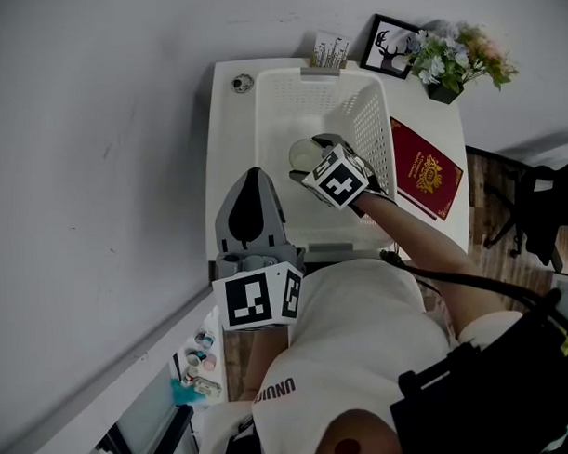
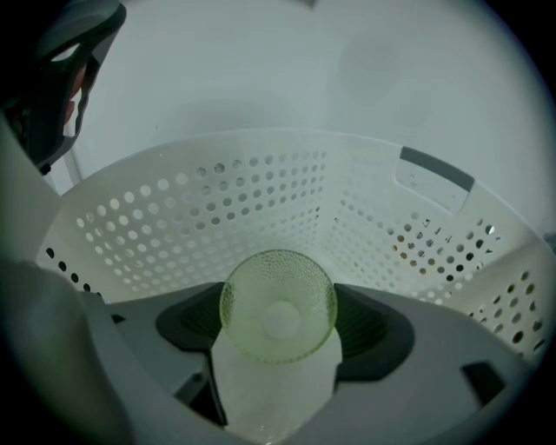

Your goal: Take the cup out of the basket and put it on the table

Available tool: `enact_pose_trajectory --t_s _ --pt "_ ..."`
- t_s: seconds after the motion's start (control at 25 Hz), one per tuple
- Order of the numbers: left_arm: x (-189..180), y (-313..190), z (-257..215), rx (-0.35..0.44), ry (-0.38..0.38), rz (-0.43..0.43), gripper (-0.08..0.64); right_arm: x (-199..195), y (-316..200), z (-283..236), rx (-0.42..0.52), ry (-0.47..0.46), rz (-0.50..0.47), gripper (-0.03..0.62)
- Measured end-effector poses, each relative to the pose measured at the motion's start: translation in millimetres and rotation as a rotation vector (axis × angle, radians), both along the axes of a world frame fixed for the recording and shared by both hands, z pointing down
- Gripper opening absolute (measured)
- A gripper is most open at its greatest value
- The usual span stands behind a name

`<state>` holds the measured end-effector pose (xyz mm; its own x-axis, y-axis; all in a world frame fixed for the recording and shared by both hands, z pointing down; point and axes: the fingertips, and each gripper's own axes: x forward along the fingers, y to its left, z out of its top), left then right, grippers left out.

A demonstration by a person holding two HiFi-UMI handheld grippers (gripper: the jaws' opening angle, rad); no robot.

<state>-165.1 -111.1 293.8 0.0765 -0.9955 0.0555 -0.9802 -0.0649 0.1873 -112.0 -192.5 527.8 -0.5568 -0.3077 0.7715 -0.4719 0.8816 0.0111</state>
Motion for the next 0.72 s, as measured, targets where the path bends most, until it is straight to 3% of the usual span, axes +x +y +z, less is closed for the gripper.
enact_pose_trajectory --t_s 0.72 --pt "2 0 -1 -0.005 -0.021 0.018 0.015 -9 -8 -45 0.135 -0.072 -0.003 0.402"
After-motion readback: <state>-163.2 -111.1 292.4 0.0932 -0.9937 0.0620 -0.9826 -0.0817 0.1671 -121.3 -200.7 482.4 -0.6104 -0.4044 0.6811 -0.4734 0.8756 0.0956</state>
